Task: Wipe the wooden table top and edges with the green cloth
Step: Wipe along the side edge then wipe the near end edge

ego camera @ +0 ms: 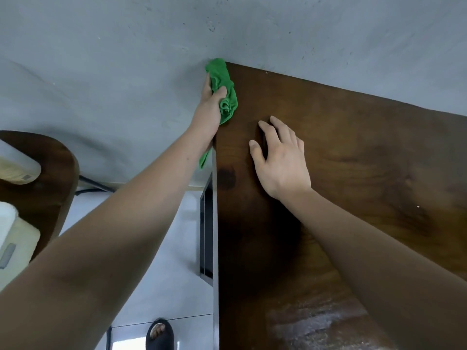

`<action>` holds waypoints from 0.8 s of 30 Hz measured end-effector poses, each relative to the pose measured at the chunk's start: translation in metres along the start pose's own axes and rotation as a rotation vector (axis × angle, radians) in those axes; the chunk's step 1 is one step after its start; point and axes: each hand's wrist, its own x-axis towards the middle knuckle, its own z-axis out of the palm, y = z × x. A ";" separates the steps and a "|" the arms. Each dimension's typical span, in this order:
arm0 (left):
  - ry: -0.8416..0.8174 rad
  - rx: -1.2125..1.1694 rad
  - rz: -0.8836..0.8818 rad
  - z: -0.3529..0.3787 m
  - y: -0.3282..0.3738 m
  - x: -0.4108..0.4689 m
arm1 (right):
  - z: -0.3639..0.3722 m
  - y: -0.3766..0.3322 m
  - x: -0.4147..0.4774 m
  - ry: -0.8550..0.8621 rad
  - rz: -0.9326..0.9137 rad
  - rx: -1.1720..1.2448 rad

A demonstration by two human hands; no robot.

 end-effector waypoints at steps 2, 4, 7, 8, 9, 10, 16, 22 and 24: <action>0.005 -0.007 0.001 -0.001 -0.004 -0.022 | 0.000 -0.001 -0.001 -0.003 0.003 0.005; 0.005 -0.023 0.013 0.000 -0.008 -0.051 | -0.001 -0.002 -0.002 -0.006 0.003 0.013; -0.003 -0.049 0.022 0.000 -0.022 -0.098 | -0.003 -0.004 -0.003 -0.005 0.005 0.021; -0.009 -0.058 0.024 -0.001 -0.027 -0.115 | -0.003 -0.005 -0.003 -0.004 0.007 0.024; -0.013 -0.062 0.026 -0.002 -0.031 -0.132 | -0.003 -0.005 -0.004 -0.007 0.010 0.028; -0.022 -0.069 0.028 -0.002 -0.034 -0.148 | -0.004 -0.005 -0.004 -0.011 0.013 0.033; -0.056 -0.089 -0.012 -0.004 -0.050 -0.239 | -0.007 -0.007 -0.010 0.013 0.010 0.027; -0.083 -0.021 -0.057 -0.008 -0.068 -0.319 | -0.010 -0.008 -0.022 0.114 0.005 -0.014; -0.084 0.002 -0.066 -0.009 -0.073 -0.342 | -0.013 -0.009 -0.029 0.119 -0.042 -0.037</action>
